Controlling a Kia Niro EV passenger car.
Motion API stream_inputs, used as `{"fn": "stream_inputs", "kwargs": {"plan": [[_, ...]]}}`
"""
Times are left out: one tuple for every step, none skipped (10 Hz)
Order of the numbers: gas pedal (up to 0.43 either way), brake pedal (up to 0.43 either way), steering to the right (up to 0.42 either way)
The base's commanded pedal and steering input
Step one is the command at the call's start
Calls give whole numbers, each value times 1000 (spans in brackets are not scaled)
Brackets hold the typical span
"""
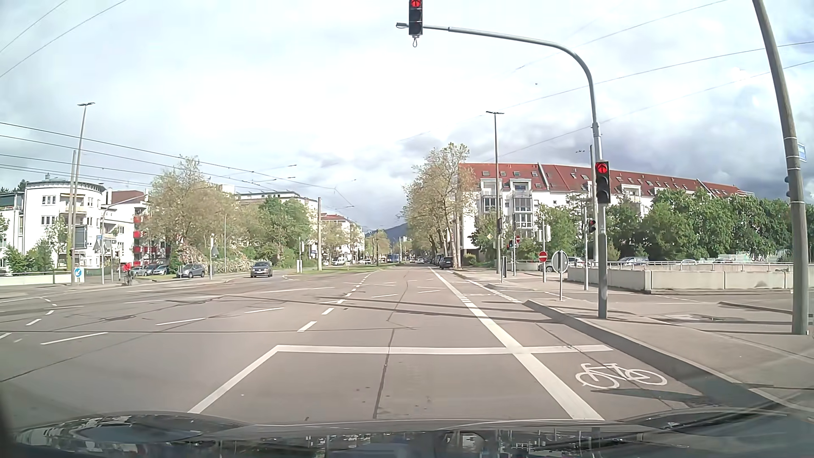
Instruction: Follow the waypoints while adhering to traffic rules and regulations
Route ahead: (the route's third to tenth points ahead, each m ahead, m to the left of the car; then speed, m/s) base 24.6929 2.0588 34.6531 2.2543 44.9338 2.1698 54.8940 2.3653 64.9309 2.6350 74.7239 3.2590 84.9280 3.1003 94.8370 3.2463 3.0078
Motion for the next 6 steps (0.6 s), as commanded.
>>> {"fn": "stream_inputs", "kwargs": {"plan": [[0,220,-3],[0,213,-3],[0,201,-3],[0,183,-2],[0,171,-2],[0,177,-3]]}}
